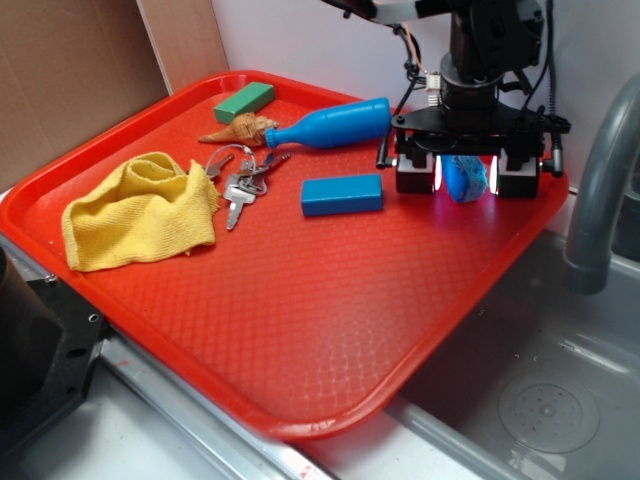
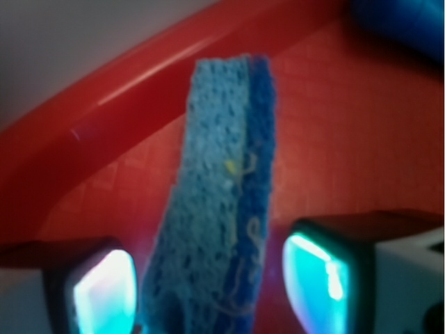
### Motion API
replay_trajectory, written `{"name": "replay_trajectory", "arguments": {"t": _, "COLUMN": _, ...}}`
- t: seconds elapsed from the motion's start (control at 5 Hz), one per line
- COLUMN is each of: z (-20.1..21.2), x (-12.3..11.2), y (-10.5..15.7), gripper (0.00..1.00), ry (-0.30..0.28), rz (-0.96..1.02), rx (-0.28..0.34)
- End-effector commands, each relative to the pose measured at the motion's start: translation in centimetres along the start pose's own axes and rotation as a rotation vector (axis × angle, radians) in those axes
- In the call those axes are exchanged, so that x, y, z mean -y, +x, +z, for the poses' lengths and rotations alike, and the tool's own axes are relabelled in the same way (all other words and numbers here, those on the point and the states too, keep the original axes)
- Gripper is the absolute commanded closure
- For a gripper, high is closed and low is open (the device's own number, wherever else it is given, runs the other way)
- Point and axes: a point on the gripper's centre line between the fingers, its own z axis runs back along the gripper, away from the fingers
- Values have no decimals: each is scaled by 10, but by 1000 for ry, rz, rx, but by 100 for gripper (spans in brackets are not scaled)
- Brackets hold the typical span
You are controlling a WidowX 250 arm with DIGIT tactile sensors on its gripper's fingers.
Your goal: Grab the blue sponge.
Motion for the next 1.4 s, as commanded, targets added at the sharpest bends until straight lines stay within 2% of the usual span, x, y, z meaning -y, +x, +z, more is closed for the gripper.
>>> {"name": "replay_trajectory", "arguments": {"t": 0.0, "z": 38, "x": -43, "y": 17, "gripper": 100, "ry": -91, "rz": -244, "rx": -59}}
{"name": "replay_trajectory", "arguments": {"t": 0.2, "z": 86, "x": -86, "y": 2, "gripper": 100, "ry": -207, "rz": -479, "rx": -100}}
{"name": "replay_trajectory", "arguments": {"t": 0.4, "z": 126, "x": -115, "y": -12, "gripper": 100, "ry": -207, "rz": -727, "rx": -243}}
{"name": "replay_trajectory", "arguments": {"t": 0.6, "z": 143, "x": -133, "y": -12, "gripper": 100, "ry": -192, "rz": -753, "rx": -336}}
{"name": "replay_trajectory", "arguments": {"t": 0.8, "z": 165, "x": -151, "y": -17, "gripper": 100, "ry": -184, "rz": -781, "rx": -361}}
{"name": "replay_trajectory", "arguments": {"t": 1.2, "z": 179, "x": -171, "y": -39, "gripper": 100, "ry": -144, "rz": -564, "rx": -29}}
